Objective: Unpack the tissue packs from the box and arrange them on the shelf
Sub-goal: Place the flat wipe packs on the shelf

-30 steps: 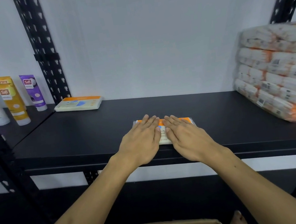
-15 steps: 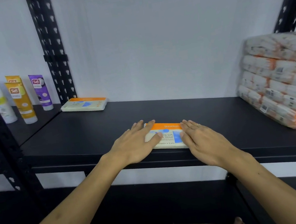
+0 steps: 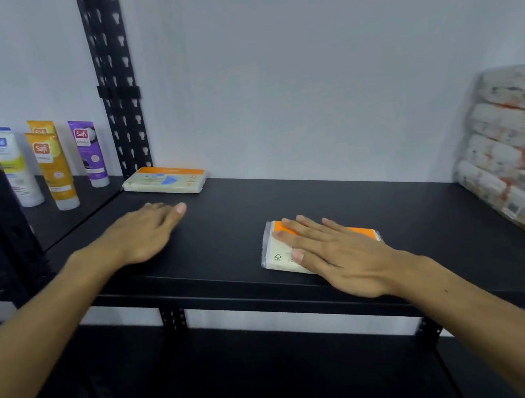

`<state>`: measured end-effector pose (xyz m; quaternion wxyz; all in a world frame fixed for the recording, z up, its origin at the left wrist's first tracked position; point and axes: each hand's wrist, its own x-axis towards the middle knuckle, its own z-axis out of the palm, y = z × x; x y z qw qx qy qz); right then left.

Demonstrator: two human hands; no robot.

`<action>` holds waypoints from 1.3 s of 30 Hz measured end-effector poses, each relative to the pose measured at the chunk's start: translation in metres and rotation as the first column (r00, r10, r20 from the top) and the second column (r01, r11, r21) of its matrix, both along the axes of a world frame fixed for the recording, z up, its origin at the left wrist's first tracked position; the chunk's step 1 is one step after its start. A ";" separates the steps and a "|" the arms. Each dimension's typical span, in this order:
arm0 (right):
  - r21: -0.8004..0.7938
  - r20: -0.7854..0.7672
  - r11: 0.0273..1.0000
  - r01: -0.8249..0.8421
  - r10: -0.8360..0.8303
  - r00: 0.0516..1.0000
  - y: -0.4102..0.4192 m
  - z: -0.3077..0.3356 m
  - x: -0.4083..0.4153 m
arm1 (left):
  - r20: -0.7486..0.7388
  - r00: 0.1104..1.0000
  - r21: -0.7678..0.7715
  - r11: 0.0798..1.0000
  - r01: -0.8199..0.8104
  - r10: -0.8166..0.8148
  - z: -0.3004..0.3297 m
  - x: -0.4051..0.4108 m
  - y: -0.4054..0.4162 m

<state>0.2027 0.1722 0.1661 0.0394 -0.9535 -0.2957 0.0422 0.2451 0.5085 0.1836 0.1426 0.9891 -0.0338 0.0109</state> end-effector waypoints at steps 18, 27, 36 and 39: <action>-0.019 0.075 0.997 -0.080 0.082 0.994 0.136 0.003 0.124 | -0.005 0.985 0.087 0.982 -0.169 0.171 -0.036 0.044 0.054; 0.070 0.230 0.988 -0.137 0.118 0.966 0.184 0.016 0.173 | -0.021 0.985 0.080 0.983 -0.167 0.169 -0.037 0.045 0.053; -0.006 0.204 0.993 -0.118 0.117 0.972 0.245 0.028 0.243 | -0.025 0.986 0.094 0.983 -0.160 0.163 -0.037 0.046 0.053; -0.023 0.201 0.991 -0.134 0.136 0.970 0.262 0.026 0.255 | -0.022 0.987 0.089 0.983 -0.159 0.162 -0.038 0.046 0.054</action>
